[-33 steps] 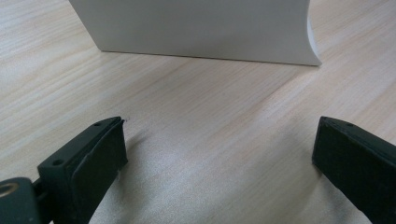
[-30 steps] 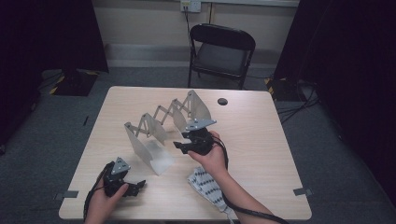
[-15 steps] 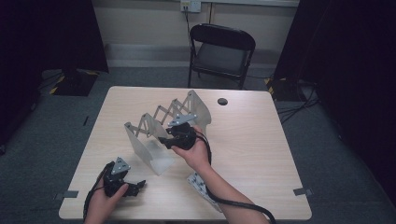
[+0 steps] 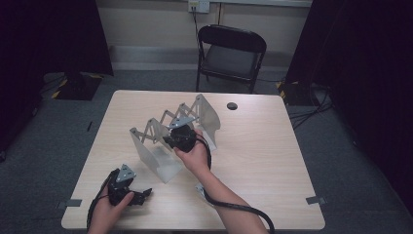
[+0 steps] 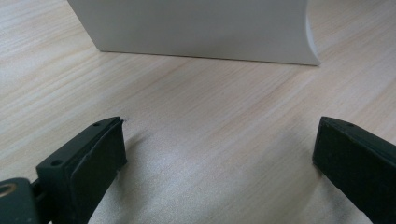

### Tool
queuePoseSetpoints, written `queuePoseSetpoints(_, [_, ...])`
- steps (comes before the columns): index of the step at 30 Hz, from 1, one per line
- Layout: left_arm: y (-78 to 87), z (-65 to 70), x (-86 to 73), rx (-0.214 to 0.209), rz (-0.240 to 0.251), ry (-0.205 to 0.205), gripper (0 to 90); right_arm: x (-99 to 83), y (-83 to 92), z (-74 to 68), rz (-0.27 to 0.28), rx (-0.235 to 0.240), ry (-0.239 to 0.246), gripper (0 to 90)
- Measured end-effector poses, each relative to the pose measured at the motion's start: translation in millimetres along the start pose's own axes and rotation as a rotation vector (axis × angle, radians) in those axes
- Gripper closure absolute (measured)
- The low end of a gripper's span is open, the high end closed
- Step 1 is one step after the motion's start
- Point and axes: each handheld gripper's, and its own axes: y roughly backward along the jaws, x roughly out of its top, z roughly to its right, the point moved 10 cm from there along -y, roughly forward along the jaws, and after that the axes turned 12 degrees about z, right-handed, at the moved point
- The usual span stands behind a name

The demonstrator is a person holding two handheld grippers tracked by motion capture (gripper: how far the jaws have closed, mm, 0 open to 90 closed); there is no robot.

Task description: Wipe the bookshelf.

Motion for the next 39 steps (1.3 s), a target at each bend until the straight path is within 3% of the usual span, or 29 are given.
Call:
queuePoseSetpoints(4, [0.0,0.1,0.0,-0.001,0.000,0.000,2.3,-0.9,1.8,4.3,0.005,-0.019,0.002,89.8])
queuePoseSetpoints(16, [0.0,0.1,0.0,-0.001,-0.001,-0.001,2.2,3.5,10.1,9.9,0.030,-0.029,0.022,90.0])
queuePoseSetpoints(30, [-0.1,0.2,0.0,-0.002,-0.001,-0.002,2.0,10.3,27.1,19.9,0.075,-0.028,-0.002,90.0])
queuePoseSetpoints(39, [-0.2,0.3,0.0,-0.002,0.000,-0.001,2.0,11.9,33.7,24.8,0.087,-0.027,0.014,90.0])
